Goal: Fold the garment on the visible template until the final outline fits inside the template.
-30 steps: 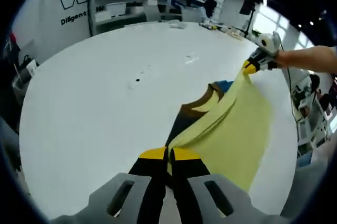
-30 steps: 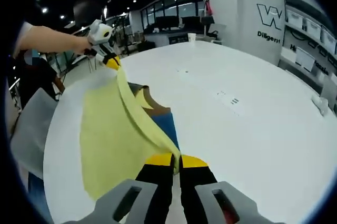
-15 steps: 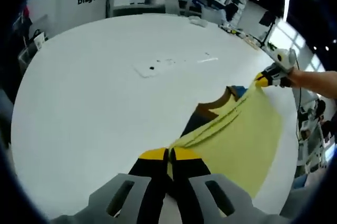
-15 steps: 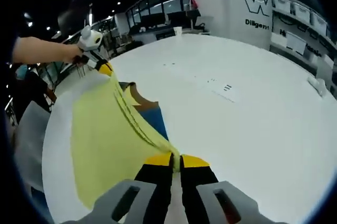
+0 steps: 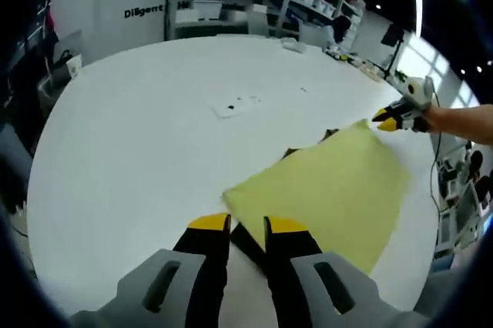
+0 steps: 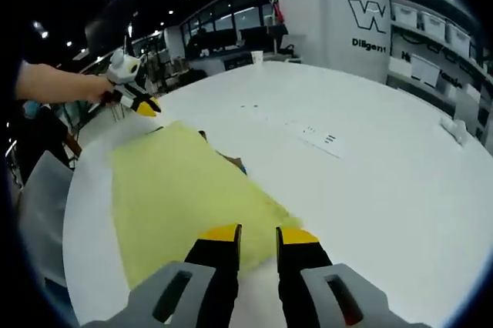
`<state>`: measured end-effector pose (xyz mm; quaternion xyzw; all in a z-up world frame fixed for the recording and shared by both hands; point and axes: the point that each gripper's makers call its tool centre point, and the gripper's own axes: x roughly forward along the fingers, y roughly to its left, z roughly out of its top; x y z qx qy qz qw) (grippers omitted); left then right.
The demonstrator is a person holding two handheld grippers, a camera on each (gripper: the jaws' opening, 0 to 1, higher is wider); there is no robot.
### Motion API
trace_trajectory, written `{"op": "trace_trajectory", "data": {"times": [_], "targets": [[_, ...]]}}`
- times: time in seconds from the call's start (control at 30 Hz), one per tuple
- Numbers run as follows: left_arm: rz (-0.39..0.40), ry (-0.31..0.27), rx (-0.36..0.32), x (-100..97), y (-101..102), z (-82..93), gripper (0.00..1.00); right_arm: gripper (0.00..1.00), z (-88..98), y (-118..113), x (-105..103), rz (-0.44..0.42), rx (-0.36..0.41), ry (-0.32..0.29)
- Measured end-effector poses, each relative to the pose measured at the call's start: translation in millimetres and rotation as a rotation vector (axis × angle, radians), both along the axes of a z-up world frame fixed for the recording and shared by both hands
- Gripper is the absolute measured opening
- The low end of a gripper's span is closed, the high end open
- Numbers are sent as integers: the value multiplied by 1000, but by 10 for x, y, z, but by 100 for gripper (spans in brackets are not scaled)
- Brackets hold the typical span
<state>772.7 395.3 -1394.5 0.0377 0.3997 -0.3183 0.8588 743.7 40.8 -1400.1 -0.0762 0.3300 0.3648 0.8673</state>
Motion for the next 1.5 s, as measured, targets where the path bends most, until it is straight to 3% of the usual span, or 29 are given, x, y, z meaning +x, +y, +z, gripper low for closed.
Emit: {"op": "trace_trajectory", "data": {"times": [0.4, 0.7, 1.0, 1.27, 1.5], "targets": [[-10, -46, -91, -766, 78, 36, 18, 18, 120, -52, -584, -29, 63, -24], [-58, -60, -118, -1236, 12, -75, 18, 18, -52, 17, -1144, -7, 88, 3], [-57, -32, -88, -1410, -6, -303, 18, 16, -166, 85, -1359, -5, 108, -2], [2, -10, -124, -1352, -74, -373, 16, 15, -202, 57, -1411, -22, 120, -3], [10, 3, -130, -1333, -115, -439, 12, 14, -203, 67, -1431, -28, 120, -3]]}}
